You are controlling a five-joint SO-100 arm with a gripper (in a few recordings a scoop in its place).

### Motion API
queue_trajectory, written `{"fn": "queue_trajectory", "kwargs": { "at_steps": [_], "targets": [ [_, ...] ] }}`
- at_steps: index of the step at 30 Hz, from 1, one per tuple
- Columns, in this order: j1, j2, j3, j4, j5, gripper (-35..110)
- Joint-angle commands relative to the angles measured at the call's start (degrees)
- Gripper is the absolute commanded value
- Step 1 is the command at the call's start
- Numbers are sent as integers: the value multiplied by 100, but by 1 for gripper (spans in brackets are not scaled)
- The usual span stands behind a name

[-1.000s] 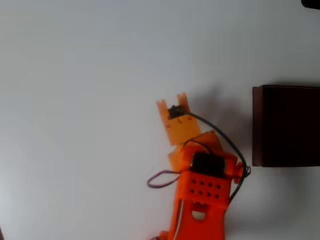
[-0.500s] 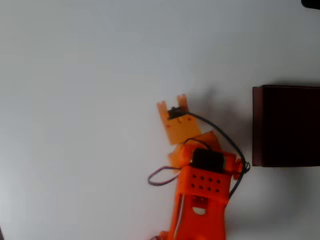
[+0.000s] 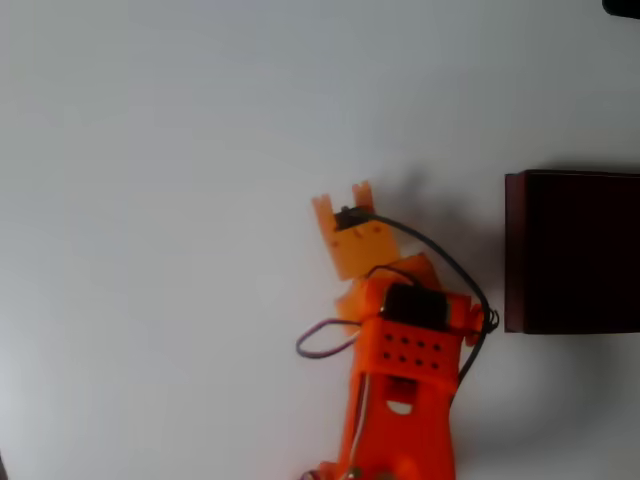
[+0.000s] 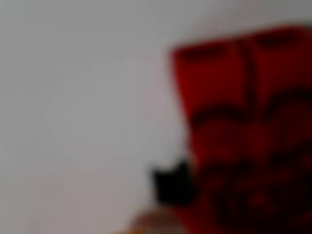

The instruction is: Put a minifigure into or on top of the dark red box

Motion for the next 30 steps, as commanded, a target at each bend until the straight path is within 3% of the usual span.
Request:
{"fn": "queue_trajectory", "kwargs": {
  "at_steps": [1,30],
  "targets": [
    [62,-9,-202,18,53,19],
    [105,-334,-492,281,26,0]
  ]
}}
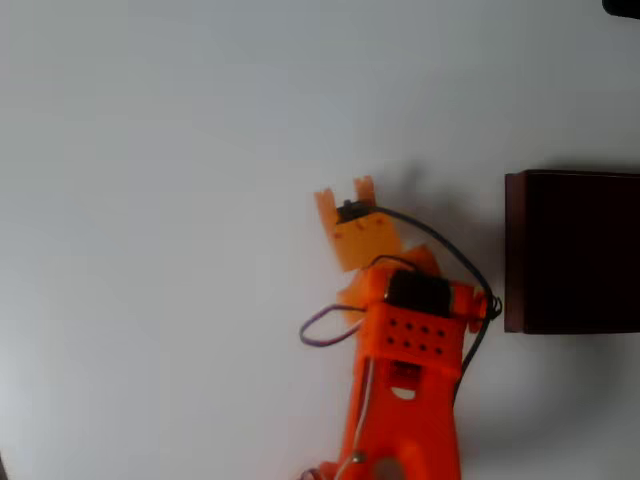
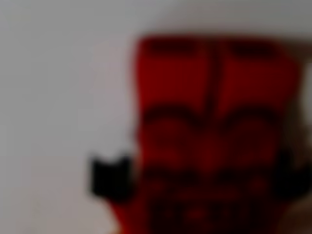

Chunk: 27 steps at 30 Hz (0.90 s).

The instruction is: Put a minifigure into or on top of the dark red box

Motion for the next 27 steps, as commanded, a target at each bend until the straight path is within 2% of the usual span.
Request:
{"fn": "queue_trajectory", "kwargs": {
  "at_steps": [1,27],
  "targets": [
    [79,70,-167,202,18,0],
    [483,1793,-1415,2188,-738,0]
  ]
}}
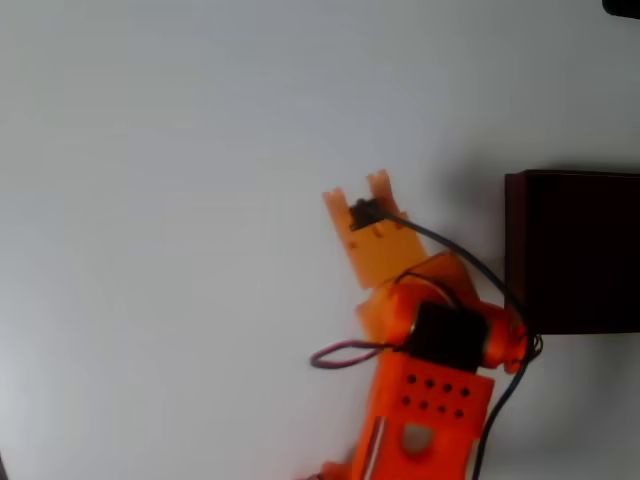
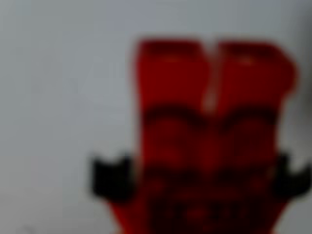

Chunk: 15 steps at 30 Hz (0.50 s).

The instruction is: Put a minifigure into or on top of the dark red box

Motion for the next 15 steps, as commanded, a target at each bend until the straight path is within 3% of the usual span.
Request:
{"fn": "queue_trajectory", "kwargs": {
  "at_steps": [1,15],
  "targets": [
    [167,387,-360,255,-114,0],
    [1670,659,-861,457,-1670,0]
  ]
}}
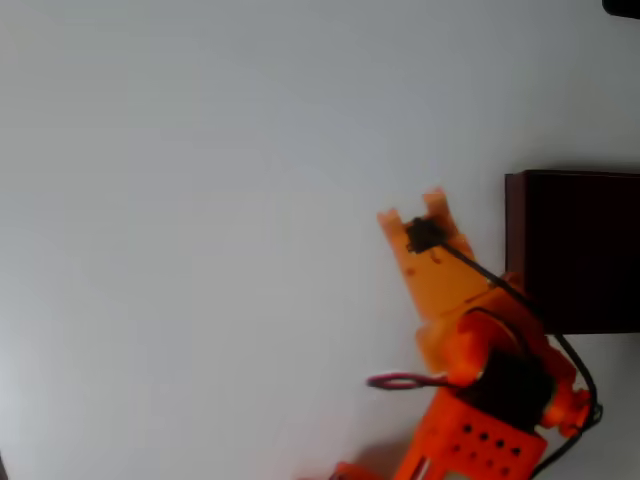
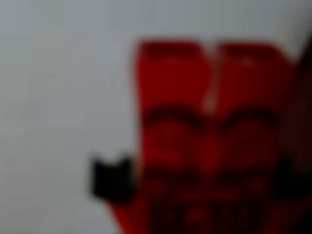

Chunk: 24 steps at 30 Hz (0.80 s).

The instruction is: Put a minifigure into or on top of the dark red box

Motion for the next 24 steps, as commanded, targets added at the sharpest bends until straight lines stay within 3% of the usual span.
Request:
{"fn": "queue_trajectory", "kwargs": {
  "at_steps": [1,11,24],
  "targets": [
    [598,105,-536,193,-360,0],
    [1688,-1582,-2391,413,-940,0],
    [1696,-4104,-4693,589,-976,0]
  ]
}}
